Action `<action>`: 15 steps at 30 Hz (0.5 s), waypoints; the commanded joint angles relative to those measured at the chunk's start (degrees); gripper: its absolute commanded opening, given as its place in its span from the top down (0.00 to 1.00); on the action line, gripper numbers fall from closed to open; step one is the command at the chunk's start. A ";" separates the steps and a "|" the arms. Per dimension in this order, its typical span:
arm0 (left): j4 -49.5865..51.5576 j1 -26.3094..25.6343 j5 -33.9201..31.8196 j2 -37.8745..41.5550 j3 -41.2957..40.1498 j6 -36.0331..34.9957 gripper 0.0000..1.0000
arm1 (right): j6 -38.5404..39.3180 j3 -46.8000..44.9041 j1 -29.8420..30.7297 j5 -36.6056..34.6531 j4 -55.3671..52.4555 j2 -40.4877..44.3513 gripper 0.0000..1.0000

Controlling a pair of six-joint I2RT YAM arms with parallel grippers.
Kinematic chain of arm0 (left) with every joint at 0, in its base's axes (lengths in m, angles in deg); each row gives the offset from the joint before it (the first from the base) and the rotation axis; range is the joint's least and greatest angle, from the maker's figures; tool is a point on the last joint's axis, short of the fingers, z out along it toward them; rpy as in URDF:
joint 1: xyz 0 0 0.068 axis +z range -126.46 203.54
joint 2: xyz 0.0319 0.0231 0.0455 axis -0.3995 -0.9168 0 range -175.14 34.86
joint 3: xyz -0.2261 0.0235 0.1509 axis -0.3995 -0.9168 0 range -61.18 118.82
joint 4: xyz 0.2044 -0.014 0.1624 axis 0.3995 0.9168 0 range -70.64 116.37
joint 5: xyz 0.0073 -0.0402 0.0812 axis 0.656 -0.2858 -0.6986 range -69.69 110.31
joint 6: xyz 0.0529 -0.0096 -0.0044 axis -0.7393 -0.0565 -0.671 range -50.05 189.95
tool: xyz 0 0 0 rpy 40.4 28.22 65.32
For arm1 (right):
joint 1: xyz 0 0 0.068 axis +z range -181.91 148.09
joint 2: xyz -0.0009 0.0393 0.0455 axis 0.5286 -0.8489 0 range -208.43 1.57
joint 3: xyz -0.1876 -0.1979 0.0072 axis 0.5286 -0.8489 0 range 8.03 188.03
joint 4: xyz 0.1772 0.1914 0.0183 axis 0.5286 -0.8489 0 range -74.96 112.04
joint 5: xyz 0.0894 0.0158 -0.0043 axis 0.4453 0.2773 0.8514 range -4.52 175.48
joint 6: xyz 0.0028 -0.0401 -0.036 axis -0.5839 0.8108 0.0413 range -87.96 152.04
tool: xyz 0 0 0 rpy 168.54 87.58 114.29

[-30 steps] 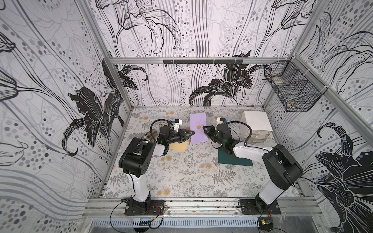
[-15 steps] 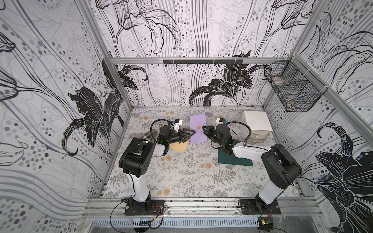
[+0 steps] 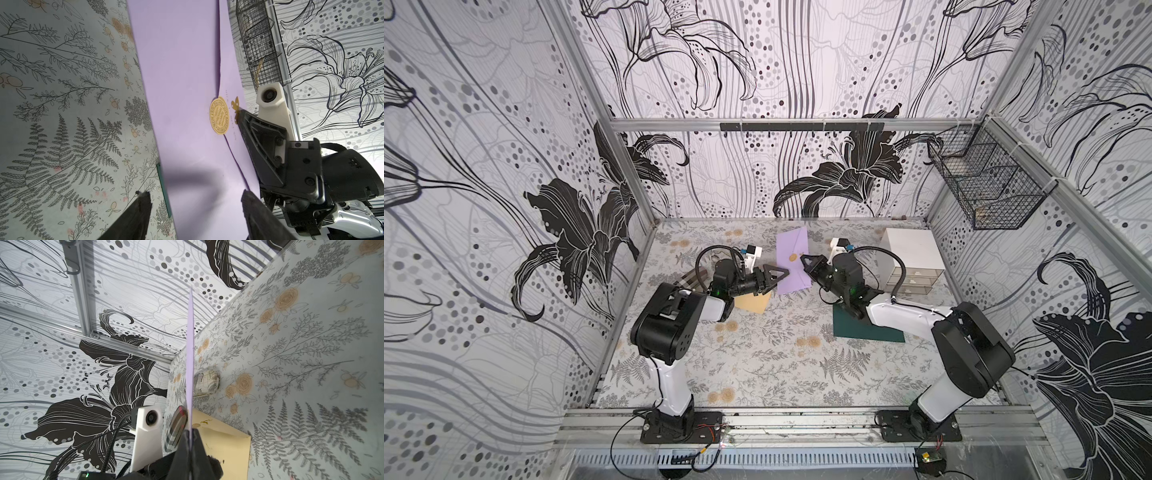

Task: Open the envelope
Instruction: Pick up the envelope from the center of the board.

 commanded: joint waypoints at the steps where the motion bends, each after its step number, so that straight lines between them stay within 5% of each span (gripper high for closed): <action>1: -4.20 -0.29 1.04 -0.62 0.44 0.44 0.29 | 0.37 1.89 0.33 0.79 0.59 -0.97 1.00; 15: -5.58 -0.28 1.44 -0.72 0.36 1.32 0.55 | 0.27 1.54 0.45 0.44 0.67 -4.49 1.00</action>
